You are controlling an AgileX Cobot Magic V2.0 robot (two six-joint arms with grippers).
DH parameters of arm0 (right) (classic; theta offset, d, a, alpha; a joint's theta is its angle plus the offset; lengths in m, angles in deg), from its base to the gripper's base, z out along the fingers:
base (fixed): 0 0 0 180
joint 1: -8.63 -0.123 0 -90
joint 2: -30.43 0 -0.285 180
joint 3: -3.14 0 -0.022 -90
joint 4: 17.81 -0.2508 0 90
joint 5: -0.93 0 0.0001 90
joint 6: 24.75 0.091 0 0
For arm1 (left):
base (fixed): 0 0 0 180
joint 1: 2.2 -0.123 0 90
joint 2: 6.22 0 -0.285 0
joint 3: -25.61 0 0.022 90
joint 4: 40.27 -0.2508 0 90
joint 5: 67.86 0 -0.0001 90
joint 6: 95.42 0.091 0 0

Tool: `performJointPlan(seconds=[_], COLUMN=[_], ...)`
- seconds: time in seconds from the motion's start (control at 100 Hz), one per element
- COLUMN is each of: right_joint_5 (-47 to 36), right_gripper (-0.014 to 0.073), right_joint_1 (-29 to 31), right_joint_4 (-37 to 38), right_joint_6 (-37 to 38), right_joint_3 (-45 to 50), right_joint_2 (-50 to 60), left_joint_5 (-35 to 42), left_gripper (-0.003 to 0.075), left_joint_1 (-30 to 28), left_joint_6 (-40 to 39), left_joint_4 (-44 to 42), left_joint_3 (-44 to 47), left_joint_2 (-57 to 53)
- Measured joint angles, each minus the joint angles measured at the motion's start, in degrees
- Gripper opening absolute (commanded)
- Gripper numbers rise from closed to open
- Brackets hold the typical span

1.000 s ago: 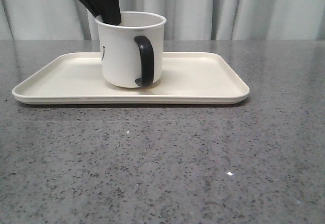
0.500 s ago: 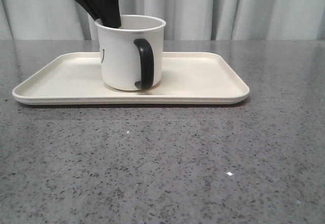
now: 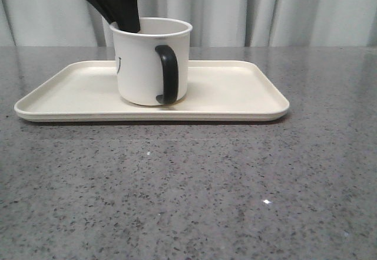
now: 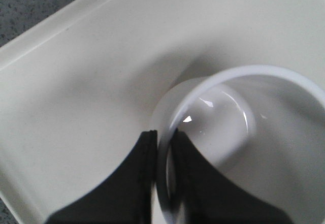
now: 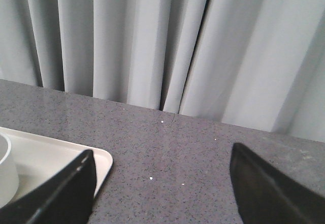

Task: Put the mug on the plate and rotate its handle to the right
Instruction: 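Lower the mug onto the tray and open the left gripper, then raise the left gripper away from the mug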

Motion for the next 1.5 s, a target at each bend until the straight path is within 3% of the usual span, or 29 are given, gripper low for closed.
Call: performJointPlan(seconds=[0.26,0.33,0.58,0.9,1.32,1.5], right_joint_5=[0.0,0.0,0.0,0.0,0.0,0.0], right_gripper=[0.055,0.055,0.055,0.055,0.055,0.055], right_joint_1=[0.0,0.0,0.0,0.0,0.0,0.0], right_joint_4=[0.0,0.0,0.0,0.0,0.0,0.0], right_joint_6=[0.0,0.0,0.0,0.0,0.0,0.0], right_joint_3=[0.0,0.0,0.0,0.0,0.0,0.0], right_joint_2=[0.0,0.0,0.0,0.0,0.0,0.0], left_joint_5=[-0.7,-0.7,-1.9,-3.6,-4.6,-4.9], left_gripper=[0.0298,0.0342,0.0347,0.0346,0.0343,0.0284], left_joint_1=[0.0,0.0,0.0,0.0,0.0,0.0], left_joint_6=[0.0,0.0,0.0,-0.1,-5.8,-7.3], left_joint_4=[0.0,0.0,0.0,-1.3,-16.9,-21.3], left_joint_3=[-0.1,-0.1,-1.7,-11.8,-13.9,-14.0], left_joint_2=[0.0,0.0,0.1,-2.7,-19.6,-26.6])
